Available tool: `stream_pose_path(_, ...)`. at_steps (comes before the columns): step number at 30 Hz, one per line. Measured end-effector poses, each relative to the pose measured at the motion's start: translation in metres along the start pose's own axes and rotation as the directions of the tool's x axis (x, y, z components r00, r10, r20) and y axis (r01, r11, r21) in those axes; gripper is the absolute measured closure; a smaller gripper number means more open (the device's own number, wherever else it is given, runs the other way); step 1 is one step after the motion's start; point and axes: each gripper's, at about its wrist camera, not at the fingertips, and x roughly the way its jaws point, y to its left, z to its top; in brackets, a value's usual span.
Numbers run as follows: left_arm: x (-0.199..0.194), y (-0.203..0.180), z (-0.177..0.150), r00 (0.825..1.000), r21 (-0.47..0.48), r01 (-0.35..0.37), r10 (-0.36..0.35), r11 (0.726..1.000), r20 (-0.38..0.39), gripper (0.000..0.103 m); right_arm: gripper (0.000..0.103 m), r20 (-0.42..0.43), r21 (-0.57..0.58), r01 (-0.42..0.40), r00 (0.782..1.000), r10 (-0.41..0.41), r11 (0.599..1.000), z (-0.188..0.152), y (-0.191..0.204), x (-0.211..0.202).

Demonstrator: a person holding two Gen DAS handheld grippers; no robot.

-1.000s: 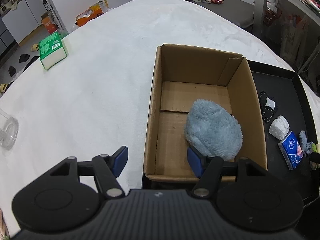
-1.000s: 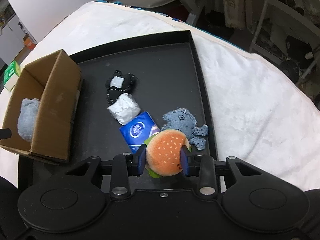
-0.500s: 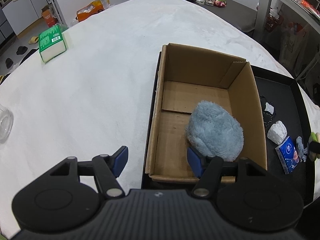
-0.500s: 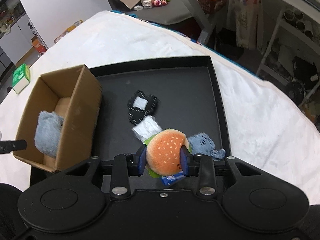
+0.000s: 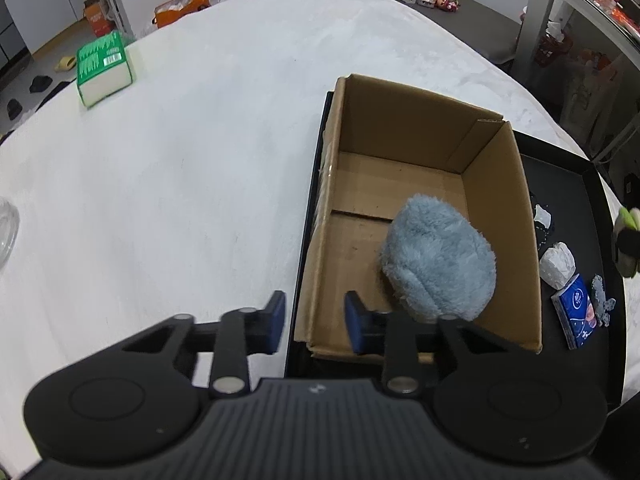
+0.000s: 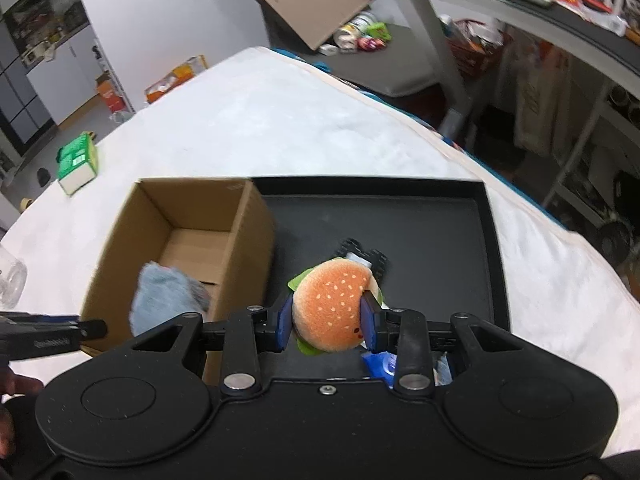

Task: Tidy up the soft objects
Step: 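Lift the burger plush with the right gripper and carry it to the box, then open the right gripper to drop the burger plush into the box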

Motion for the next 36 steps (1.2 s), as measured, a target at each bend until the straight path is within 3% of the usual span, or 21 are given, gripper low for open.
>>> stream_pose_path(3,0.001,0.003,-0.001,1.0,-0.009,0.022,-0.022,1.0,-0.002,0.088,0.07,0.011,-0.02,-0.012,1.0,0.012,1.0,0.005,0.014,0.0)
stream_pose_path(10,0.003,0.015,-0.001,0.998,-0.048,0.07,-0.07,0.996,0.0,0.091,0.07,0.024,-0.059,-0.029,0.999,0.03,0.998,0.015,0.041,0.0)
stream_pose_path(32,0.003,0.021,-0.004,0.994,-0.038,0.105,-0.104,0.994,0.013,0.092,0.069,0.05,-0.177,-0.091,0.994,0.101,0.98,0.034,0.124,0.005)
stream_pose_path(36,0.002,0.02,-0.004,0.995,-0.038,0.096,-0.096,0.995,0.014,0.092,0.053,0.065,-0.175,-0.117,0.989,0.13,0.978,0.04,0.129,0.006)
